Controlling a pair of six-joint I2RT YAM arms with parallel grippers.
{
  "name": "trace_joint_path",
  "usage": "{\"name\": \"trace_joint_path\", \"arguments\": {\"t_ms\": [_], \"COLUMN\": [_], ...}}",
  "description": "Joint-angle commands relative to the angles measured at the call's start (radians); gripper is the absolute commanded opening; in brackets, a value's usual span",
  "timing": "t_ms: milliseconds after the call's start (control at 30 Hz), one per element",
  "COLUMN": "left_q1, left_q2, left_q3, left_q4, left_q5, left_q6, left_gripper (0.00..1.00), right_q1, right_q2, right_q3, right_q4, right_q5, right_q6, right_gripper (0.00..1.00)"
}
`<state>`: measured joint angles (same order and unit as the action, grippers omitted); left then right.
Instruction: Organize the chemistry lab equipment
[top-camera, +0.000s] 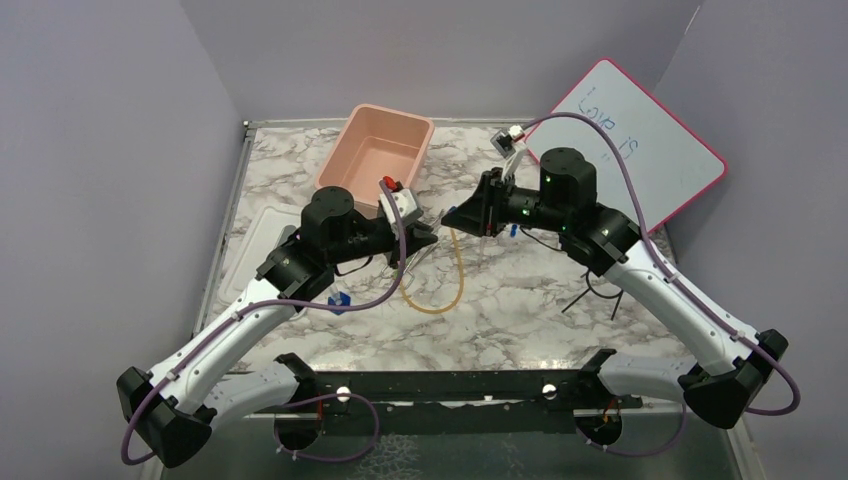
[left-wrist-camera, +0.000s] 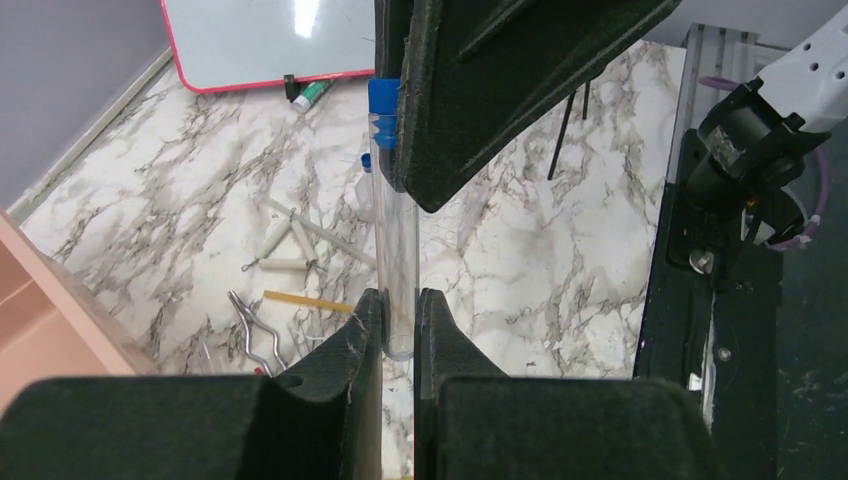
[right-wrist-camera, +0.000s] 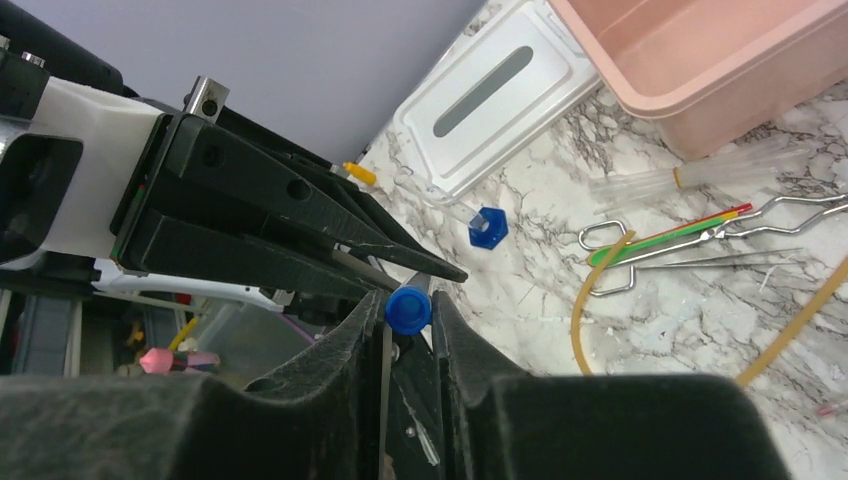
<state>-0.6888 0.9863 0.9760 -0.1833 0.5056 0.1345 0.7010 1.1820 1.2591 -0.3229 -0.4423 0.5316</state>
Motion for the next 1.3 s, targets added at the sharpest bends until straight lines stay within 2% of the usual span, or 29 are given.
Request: {"name": "trace_joint_path", "arguments": {"t_ms": [0, 167, 300, 400, 500, 667, 900, 1033, 1267], "left_q1": [-0.001, -0.001, 0.0, -0.001, 0.0, -0.001, -0.001, 0.0, 0.0], "left_q2": [-0.012, -0.01, -0.001, -0.001, -0.015, -0.054, -0.063, -0.064, -0.044], "left_q3": [0.035, 0.03, 0.037, 0.041, 0.038, 0.008, -0.026, -0.049, -0.062], "left_q4": [-0.031, -0.024, -0.012, -0.012, -0.012, 0.014, 0.022, 0.034, 0.046], "left_q5": [0.046, 0.036, -0.01, -0.024, -0.11, -0.263, -0.258, -0.26, -0.25], "left_q6": [0.074, 0.047, -0.026, -0.057, -0.094, -0.178, -0.244, -0.254, -0.277], "left_gripper": [0.0, 0.01, 0.25, 0.6, 0.75, 0.8, 0.8, 0.81, 0.81], "right_q1": [0.003, 0.003, 0.003, 0.003, 0.003, 0.003, 0.003, 0.003, 0.003], "right_q2": [0.005, 0.008, -0.017, -0.049, -0.06, -0.058, -0.046, -0.05, 0.006], "right_q3": [0.029, 0.028, 0.008, -0.01, -0.012, -0.057, -0.216, -0.297, -0.389], "right_q4": [-0.033, -0.024, -0.01, 0.0, -0.031, -0.111, -0.201, -0.216, -0.11], "right_q5": [-0.087, -0.071, 0.037, 0.149, 0.267, 0.535, 0.92, 0.976, 1.016], "right_q6": [-0.016, -0.023, -0.026, -0.047, -0.09, -0.154, -0.128, -0.095, -0.073], "right_gripper": [0.23, 0.18, 0.14, 0.13, 0.13, 0.13, 0.12, 0.12, 0.12]}}
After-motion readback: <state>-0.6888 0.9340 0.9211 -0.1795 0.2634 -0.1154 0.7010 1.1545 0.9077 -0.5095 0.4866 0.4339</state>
